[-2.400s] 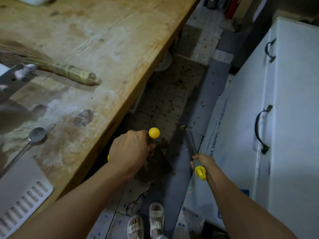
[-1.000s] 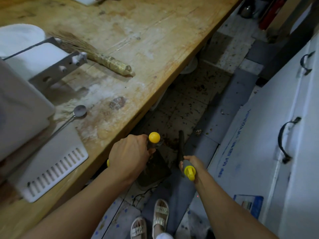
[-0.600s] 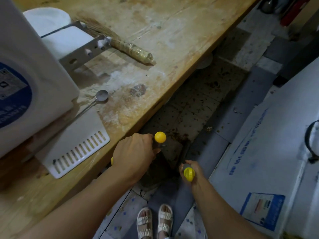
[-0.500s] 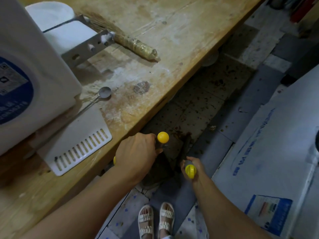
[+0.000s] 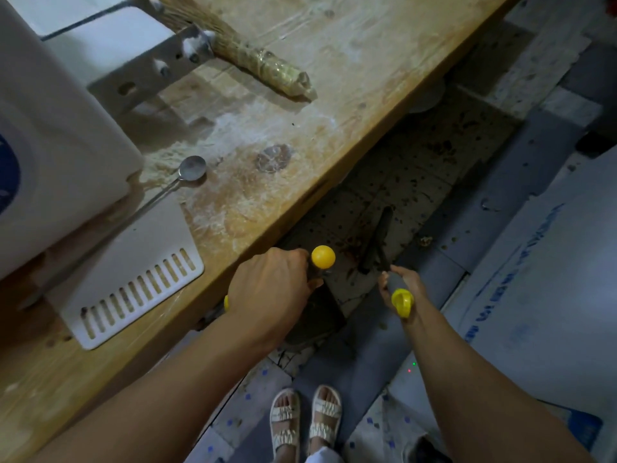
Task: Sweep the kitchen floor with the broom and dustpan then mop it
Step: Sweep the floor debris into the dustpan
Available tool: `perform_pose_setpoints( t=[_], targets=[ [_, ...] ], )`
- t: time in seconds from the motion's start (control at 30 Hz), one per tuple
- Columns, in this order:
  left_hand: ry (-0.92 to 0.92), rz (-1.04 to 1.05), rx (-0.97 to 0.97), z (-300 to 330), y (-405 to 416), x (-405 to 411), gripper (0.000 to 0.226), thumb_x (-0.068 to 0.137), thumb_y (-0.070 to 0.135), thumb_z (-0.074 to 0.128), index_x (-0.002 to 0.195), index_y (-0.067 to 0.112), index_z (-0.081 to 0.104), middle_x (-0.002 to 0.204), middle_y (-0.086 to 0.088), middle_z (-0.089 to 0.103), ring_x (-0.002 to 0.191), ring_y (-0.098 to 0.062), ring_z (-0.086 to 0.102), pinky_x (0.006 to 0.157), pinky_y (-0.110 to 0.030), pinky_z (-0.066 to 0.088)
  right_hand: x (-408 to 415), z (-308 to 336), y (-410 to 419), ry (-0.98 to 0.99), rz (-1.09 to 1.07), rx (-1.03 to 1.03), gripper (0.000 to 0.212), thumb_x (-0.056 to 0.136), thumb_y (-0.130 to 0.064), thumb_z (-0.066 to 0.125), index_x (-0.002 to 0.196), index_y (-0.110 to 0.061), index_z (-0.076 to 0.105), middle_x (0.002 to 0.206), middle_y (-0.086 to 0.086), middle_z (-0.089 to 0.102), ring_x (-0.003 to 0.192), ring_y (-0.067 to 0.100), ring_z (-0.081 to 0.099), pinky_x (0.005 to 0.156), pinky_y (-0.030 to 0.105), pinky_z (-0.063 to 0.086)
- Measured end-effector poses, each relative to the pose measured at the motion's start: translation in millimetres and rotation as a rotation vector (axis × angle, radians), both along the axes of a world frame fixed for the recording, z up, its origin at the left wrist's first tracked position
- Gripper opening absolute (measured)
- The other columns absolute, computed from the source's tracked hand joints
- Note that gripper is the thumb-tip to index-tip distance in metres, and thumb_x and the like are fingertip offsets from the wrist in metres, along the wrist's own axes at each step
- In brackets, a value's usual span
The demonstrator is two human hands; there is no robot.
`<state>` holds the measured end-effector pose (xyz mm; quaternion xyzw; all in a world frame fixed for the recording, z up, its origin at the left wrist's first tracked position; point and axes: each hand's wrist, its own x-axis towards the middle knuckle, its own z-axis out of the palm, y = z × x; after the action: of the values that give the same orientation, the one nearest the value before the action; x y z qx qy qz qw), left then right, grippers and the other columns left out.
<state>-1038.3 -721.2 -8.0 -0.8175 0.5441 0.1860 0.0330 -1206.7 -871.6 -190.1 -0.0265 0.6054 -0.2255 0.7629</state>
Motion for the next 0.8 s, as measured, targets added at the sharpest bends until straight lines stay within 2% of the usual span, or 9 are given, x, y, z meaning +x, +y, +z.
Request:
perform_pose_setpoints(
  t=[0.1, 0.23, 0.27, 0.37, 0.5, 0.53, 0.67, 0.8],
  targets=[
    [0.017, -0.013, -0.013, 5, -4, -1, 0.031, 0.093, 0.049, 0.048, 0.108, 0.023, 0.053, 0.085, 0.0, 0.059, 0.077, -0.023, 0.06, 0.065, -0.035, 0.051, -4, 9, 1, 0.024, 0.019, -0.036, 0.032, 0.1, -0.012, 0.036, 0.068, -0.006, 0.039, 0.035, 0.006, 0.045, 0.023, 0.012, 0.044, 0.027, 0.013, 0.034],
    [0.029, -0.028, -0.048, 14, -7, -1, 0.029, 0.092, 0.049, 0.05, 0.103, 0.022, 0.053, 0.077, 0.001, 0.052, 0.076, -0.023, 0.059, 0.064, -0.035, 0.051, -18, 15, 20, 0.139, 0.066, -0.077, 0.027, 0.096, -0.012, 0.044, 0.07, -0.006, 0.045, 0.056, 0.006, 0.05, 0.04, 0.013, 0.052, 0.038, 0.019, 0.042],
    [0.031, -0.026, -0.053, 13, -7, -1, 0.028, 0.092, 0.048, 0.05, 0.102, 0.022, 0.053, 0.077, 0.002, 0.052, 0.075, -0.022, 0.059, 0.064, -0.035, 0.051, -20, 15, 25, 0.14, 0.076, -0.072, 0.028, 0.096, -0.013, 0.044, 0.07, -0.005, 0.045, 0.053, 0.006, 0.052, 0.04, 0.013, 0.052, 0.038, 0.02, 0.042],
    [0.031, -0.039, -0.067, 14, -8, -2, 0.027, 0.092, 0.048, 0.05, 0.1, 0.022, 0.054, 0.074, 0.003, 0.05, 0.072, -0.021, 0.058, 0.061, -0.033, 0.05, -25, 20, 35, 0.077, 0.038, 0.013, 0.036, 0.099, -0.013, 0.034, 0.065, -0.004, 0.04, 0.035, 0.009, 0.045, 0.022, 0.015, 0.046, 0.026, 0.014, 0.034],
    [0.023, -0.047, -0.058, 17, -14, -4, 0.028, 0.092, 0.049, 0.05, 0.102, 0.023, 0.054, 0.071, 0.005, 0.047, 0.069, -0.019, 0.055, 0.059, -0.032, 0.047, -32, 12, 42, 0.136, -0.024, 0.008, 0.028, 0.097, -0.01, 0.041, 0.07, -0.004, 0.043, 0.061, 0.01, 0.047, 0.029, 0.015, 0.051, 0.028, 0.015, 0.038],
    [0.023, -0.043, -0.05, 17, -16, -4, 0.028, 0.092, 0.049, 0.05, 0.103, 0.023, 0.054, 0.071, 0.005, 0.047, 0.068, -0.019, 0.055, 0.059, -0.032, 0.047, -33, 9, 41, 0.142, -0.025, -0.006, 0.027, 0.097, -0.01, 0.041, 0.071, -0.004, 0.043, 0.061, 0.01, 0.048, 0.032, 0.015, 0.052, 0.029, 0.015, 0.039],
    [0.011, -0.027, -0.029, 13, -25, -8, 0.031, 0.092, 0.049, 0.05, 0.108, 0.023, 0.055, 0.07, 0.005, 0.047, 0.066, -0.019, 0.053, 0.057, -0.031, 0.046, -29, 1, 20, 0.083, -0.058, 0.035, 0.03, 0.098, -0.009, 0.039, 0.068, -0.004, 0.038, 0.032, 0.009, 0.044, 0.021, 0.015, 0.046, 0.024, 0.016, 0.036],
    [-0.014, -0.015, -0.03, 10, -40, -17, 0.033, 0.093, 0.05, 0.048, 0.111, 0.023, 0.054, 0.08, 0.0, 0.055, 0.074, -0.023, 0.059, 0.06, -0.032, 0.047, -31, -10, -12, 0.107, 0.042, 0.016, 0.033, 0.099, -0.012, 0.039, 0.067, -0.005, 0.041, 0.034, 0.005, 0.047, 0.024, 0.012, 0.047, 0.027, 0.015, 0.036]
  ],
)
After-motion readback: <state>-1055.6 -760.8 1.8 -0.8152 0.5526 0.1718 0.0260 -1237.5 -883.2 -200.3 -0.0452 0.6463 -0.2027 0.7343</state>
